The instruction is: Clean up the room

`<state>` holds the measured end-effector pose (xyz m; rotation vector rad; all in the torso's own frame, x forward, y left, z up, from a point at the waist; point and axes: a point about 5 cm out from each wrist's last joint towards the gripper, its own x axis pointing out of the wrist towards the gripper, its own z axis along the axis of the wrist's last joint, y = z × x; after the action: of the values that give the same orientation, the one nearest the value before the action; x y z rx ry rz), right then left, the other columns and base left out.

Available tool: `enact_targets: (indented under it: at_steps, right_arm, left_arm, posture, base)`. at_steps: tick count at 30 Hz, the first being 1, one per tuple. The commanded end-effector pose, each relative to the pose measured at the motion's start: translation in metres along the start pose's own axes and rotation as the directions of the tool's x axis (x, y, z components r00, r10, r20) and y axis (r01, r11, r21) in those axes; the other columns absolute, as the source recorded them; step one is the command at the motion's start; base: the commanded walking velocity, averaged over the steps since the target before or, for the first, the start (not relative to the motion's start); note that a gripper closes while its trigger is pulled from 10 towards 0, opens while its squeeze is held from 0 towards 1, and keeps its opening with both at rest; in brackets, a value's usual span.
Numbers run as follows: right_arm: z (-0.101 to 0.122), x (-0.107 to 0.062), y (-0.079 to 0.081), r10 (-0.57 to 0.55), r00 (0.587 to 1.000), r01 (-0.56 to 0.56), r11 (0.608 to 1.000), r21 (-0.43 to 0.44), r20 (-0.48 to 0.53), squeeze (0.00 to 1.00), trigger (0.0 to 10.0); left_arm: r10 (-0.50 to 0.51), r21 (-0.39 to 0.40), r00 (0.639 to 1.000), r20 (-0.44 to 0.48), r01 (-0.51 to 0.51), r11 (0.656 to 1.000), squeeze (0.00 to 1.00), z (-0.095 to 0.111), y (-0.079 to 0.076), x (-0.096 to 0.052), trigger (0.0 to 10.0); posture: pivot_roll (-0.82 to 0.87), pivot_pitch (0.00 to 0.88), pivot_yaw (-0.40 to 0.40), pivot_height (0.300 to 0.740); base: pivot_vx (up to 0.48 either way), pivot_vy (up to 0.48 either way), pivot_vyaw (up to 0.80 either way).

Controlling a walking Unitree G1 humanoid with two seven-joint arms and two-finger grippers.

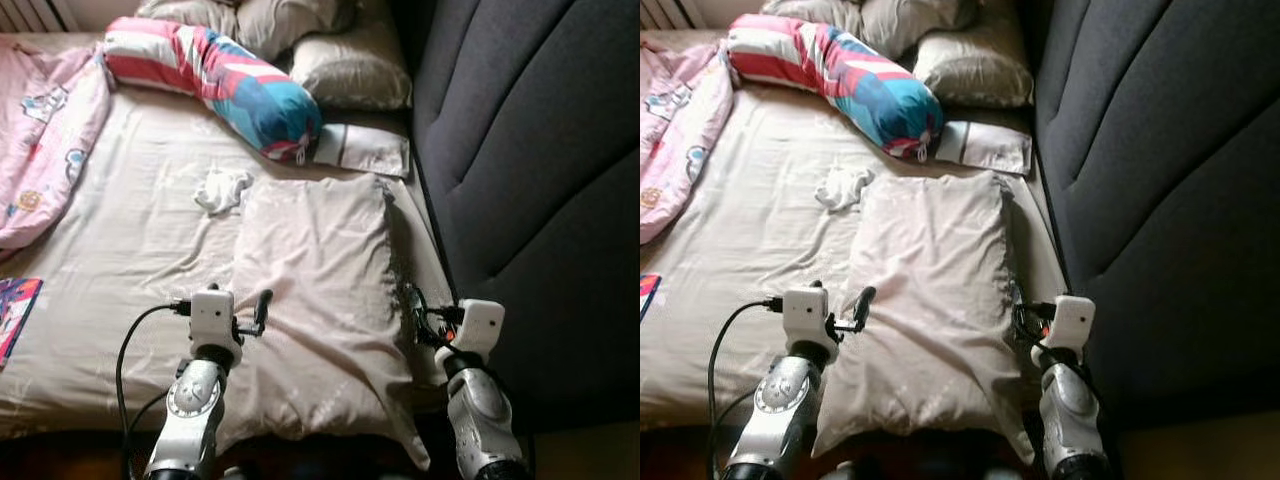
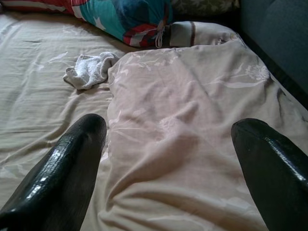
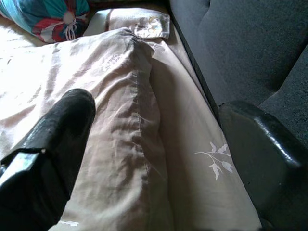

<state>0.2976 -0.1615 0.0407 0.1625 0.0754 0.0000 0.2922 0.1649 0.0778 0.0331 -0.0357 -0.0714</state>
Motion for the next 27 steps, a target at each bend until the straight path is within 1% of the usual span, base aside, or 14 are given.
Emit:
enact_targets:
  at_steps: [1, 16, 23, 27]
  right_arm:
    - [-0.0066, -0.0036, -0.0013, -0.007, 1.0, 0.008, 1.0, 0.01, -0.028, 0.0, 10.0]
    - [-0.0075, -0.0036, 0.0002, 0.001, 0.999, 0.0, 1.0, 0.008, -0.034, 0.0, 10.0]
    - [-0.0084, -0.0037, 0.0007, 0.008, 0.999, -0.007, 1.0, 0.008, -0.042, 0.0, 10.0]
    - [-0.014, -0.005, 0.0005, 0.012, 0.997, -0.012, 1.0, 0.004, -0.08, 0.0, 10.0]
  left_arm:
    - [0.008, -0.01, 1.0, -0.025, -0.009, 1.0, 0.0, -0.0062, 0.002, -0.0047, 10.0]
    - [0.013, -0.011, 1.0, -0.024, -0.013, 1.0, 0.0, -0.0055, 0.0046, -0.0048, 10.0]
    - [0.008, -0.022, 1.0, -0.011, -0.008, 1.0, 0.0, -0.0039, 0.0035, -0.004, 10.0]
    - [0.003, -0.018, 0.999, -0.033, -0.003, 1.0, 0.0, -0.0069, 0.0026, -0.0042, 10.0]
  posture:
    - [-0.07, 0.237, -0.043, 0.74]
    - [-0.07, 0.241, -0.042, 0.74]
    - [-0.08, 0.242, -0.043, 0.74]
    - [-0.08, 0.243, -0.044, 0.74]
  base:
    - [0.244, 0.0, 0.0]
    - [0.263, 0.0, 0.0]
    - [0.0, 0.0, 0.0]
    - [0.0, 0.0, 0.0]
